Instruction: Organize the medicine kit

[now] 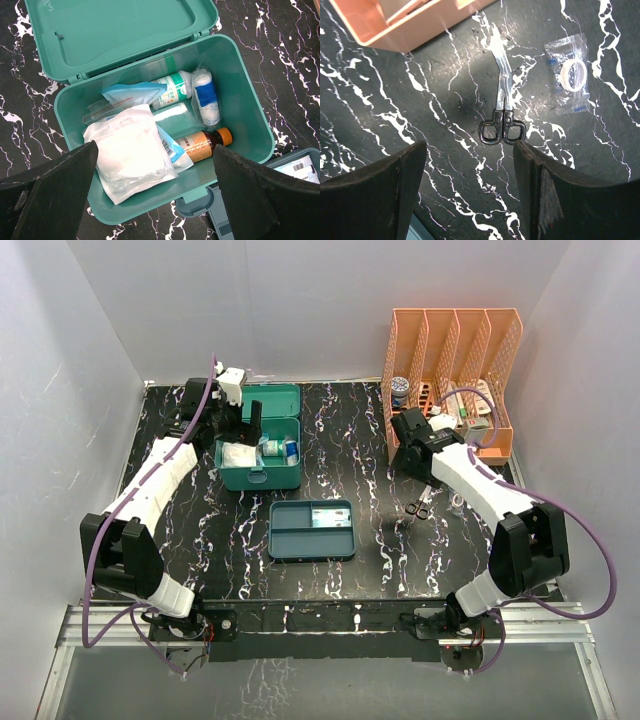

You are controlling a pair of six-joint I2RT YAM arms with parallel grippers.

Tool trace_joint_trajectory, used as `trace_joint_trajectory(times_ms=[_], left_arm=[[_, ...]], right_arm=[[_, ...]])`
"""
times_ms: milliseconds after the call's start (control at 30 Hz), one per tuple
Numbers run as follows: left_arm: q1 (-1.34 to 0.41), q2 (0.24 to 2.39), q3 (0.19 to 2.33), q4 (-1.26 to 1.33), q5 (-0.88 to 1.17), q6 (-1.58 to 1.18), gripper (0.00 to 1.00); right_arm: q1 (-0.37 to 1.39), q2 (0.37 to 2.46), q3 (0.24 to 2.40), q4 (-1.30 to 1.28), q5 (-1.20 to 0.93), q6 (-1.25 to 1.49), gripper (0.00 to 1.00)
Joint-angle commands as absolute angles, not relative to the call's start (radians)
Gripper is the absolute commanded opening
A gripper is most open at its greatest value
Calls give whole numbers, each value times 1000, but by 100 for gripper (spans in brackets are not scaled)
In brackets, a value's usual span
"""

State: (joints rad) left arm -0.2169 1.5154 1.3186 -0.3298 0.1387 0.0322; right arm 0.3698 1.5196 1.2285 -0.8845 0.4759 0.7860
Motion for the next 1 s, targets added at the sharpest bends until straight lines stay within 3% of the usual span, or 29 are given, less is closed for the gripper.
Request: trace_joint_trajectory(times_ms=[0, 267, 600, 967], left_arm=[[-208, 1510, 1353, -347, 137, 15, 99], [-208, 1511, 1356, -355, 148, 14, 99], [-210, 1519, 1368, -367, 157, 10, 99], [-209, 1521, 1368, -367, 155, 14, 99]], right_arm=[[328, 1496, 1179, -840, 441, 799, 67], [236, 1567, 1156, -791, 259, 613, 63], [172, 1633, 1169, -806, 194, 565, 63], [113, 1672, 1142, -746, 140, 527, 55]])
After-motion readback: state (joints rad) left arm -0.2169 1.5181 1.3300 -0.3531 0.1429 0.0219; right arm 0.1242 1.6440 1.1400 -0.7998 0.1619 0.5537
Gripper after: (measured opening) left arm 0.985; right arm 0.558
